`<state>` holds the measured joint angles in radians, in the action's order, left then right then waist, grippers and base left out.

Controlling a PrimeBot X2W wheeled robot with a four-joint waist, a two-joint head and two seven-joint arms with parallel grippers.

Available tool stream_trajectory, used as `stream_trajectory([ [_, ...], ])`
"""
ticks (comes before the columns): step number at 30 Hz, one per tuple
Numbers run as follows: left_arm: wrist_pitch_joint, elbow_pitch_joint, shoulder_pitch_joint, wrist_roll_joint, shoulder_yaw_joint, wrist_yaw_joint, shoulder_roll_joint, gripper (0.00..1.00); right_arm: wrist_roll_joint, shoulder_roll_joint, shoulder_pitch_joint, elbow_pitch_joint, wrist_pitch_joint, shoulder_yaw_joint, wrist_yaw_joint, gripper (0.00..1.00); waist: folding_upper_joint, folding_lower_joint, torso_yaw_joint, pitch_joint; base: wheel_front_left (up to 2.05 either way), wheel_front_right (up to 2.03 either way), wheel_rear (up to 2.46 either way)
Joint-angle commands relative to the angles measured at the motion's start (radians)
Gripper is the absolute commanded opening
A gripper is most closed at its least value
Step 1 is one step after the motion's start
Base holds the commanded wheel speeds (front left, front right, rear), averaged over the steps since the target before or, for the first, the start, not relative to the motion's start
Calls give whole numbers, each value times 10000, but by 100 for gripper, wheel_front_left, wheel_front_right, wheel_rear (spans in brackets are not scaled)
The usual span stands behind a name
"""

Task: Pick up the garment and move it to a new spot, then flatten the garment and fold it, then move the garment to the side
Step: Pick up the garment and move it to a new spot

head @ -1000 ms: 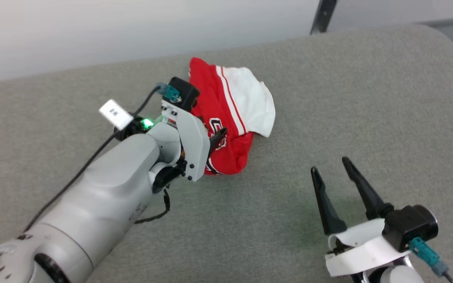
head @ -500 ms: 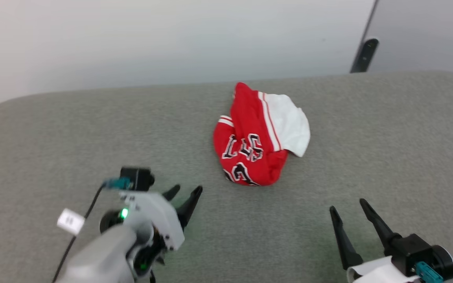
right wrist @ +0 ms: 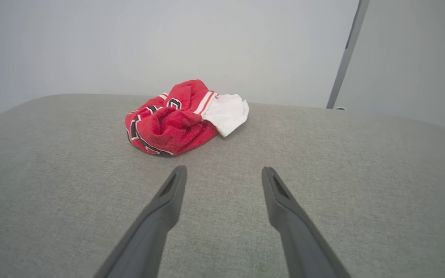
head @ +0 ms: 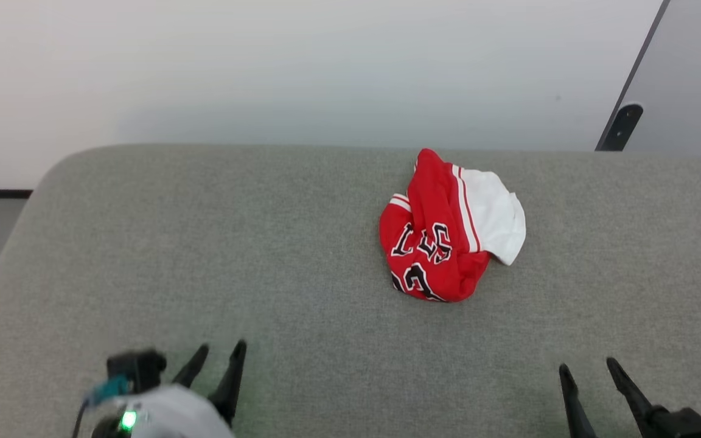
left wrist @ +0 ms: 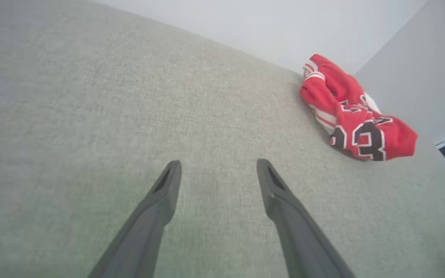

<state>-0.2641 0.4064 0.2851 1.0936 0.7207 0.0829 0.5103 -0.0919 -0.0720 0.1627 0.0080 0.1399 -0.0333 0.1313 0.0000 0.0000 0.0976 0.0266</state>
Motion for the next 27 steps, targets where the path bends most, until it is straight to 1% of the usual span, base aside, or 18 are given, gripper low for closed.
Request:
stream_trajectory([
  [1, 4, -376, -628, -344, -403, 188, -36, 100, -7, 19, 191, -77, -29, 93, -10, 100, 0, 0, -15, -193, 0, 0, 0],
  [3, 0, -1044, -1459, -897, -1283, 360, -81, 100, -23, 21, 367, -154, -81, 168, -12, 100, 0, 0, -106, -315, 0, 0, 0],
  [4, -1, -1356, -1873, -1363, -1611, 415, -53, 100, -21, 20, 417, -200, -95, 200, -12, 100, 0, 0, -174, -372, 0, 0, 0],
  [5, -1, -1356, -1873, -1363, -1611, 415, -53, 100, -21, 20, 417, -200, -95, 200, -12, 100, 0, 0, -174, -372, 0, 0, 0],
  [6, -2, -1952, -2570, -2147, -2372, 515, -214, 100, -60, 13, 474, -283, -123, 249, -12, 100, 0, 0, -309, -435, 0, 0, 0],
  [7, 0, -2240, -2941, -2424, -2779, 510, -389, 100, -74, -4, 484, -319, -132, 262, -12, 100, 0, 0, -363, -469, 0, 0, 0],
  [10, -1, -2869, -3724, -3633, -3809, 439, -666, 100, -101, -63, 441, -421, -159, 324, -12, 100, 0, 0, -525, -549, 0, 0, 0],
  [11, -1, -2869, -3724, -3633, -3809, 439, -666, 100, -101, -63, 441, -421, -159, 324, -12, 100, 0, 0, -525, -549, 0, 0, 0],
  [12, 0, -3050, -3895, -3968, -4079, 384, -853, 100, -99, -75, 407, -454, -171, 356, -12, 100, 0, 0, -557, -556, 0, 0, 0],
  [14, -1, -3350, -4137, -4817, -4515, 270, -1043, 100, -120, -104, 324, -510, -210, 389, -12, 100, 0, 0, -616, -585, 0, 0, 0],
  [18, -2, -3865, -4425, -6059, -5275, -28, -1593, 100, -233, -108, 186, -628, -220, 441, -12, 100, 0, 0, -696, -635, 0, 0, 0],
  [21, -2, -4083, -4641, -6666, -5718, -261, -2039, 100, -337, -74, 113, -718, -251, 498, -12, 100, 0, 0, -700, -668, 0, 0, 0],
  [27, -2, -3785, -4959, -7193, -6207, -799, -2756, 100, -429, -12, 236, -592, -223, 396, -12, 100, 0, 0, -661, -685, 0, 0, 0],
])
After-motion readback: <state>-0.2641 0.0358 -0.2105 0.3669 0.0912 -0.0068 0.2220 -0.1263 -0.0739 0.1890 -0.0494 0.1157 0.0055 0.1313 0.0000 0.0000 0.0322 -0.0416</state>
